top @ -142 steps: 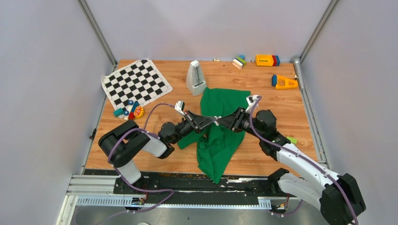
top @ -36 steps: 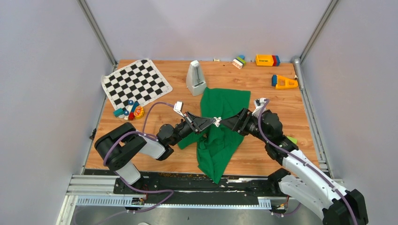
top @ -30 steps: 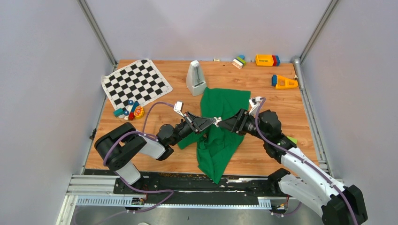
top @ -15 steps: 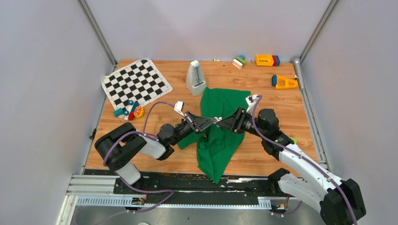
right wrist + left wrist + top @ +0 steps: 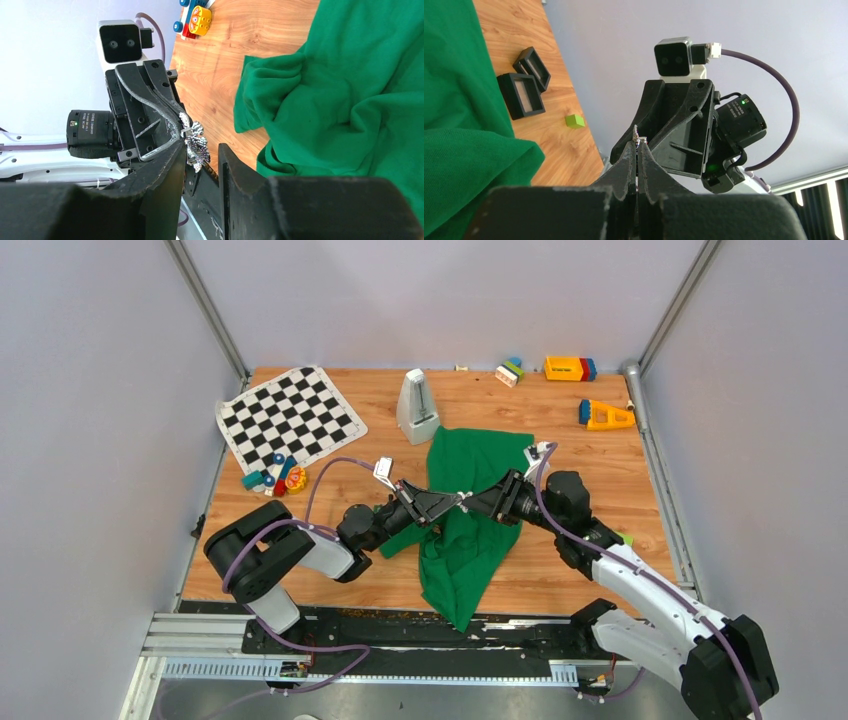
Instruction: Remove the brooch from the garment
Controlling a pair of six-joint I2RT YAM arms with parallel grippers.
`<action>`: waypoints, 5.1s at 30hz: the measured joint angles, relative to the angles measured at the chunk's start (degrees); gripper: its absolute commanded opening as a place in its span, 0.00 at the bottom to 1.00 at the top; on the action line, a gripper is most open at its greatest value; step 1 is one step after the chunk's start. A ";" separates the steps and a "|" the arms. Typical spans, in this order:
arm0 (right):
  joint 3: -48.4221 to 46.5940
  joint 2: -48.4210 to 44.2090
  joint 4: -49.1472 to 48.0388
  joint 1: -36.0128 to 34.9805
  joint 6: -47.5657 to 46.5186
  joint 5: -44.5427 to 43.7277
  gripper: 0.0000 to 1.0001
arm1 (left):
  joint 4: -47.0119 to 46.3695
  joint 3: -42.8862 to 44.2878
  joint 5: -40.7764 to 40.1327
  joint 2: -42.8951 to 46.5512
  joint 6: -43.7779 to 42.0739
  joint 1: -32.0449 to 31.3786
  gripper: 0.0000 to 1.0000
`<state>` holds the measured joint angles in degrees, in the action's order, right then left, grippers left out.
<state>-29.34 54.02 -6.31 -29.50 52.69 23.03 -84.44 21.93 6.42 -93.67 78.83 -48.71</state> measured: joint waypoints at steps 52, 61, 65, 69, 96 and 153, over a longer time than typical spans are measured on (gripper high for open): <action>1.16 -5.22 2.25 2.16 2.78 0.76 0.41 | 6.34 3.26 3.28 4.15 -7.61 -0.70 0.00; 1.36 -7.91 3.93 2.36 2.75 -0.68 0.56 | 13.55 3.10 2.12 10.29 -9.68 -1.18 0.00; 1.36 -9.33 5.44 2.69 2.69 -2.84 0.58 | 15.06 3.08 1.97 11.87 -10.19 -1.18 0.00; 1.36 -10.69 7.58 2.69 2.51 -4.57 0.58 | 16.52 3.08 1.88 12.66 -10.47 -1.20 0.00; -2.86 -15.74 44.13 2.75 5.99 -40.89 0.70 | 61.64 18.71 1.51 2.78 -22.64 3.74 0.00; -28.48 34.80 48.28 18.05 31.06 -42.86 0.32 | 75.54 20.52 -7.15 17.92 -65.31 8.70 0.00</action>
<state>-57.82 88.82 41.98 -11.44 83.74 -19.84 -8.91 42.46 -0.73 -75.75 13.52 -40.01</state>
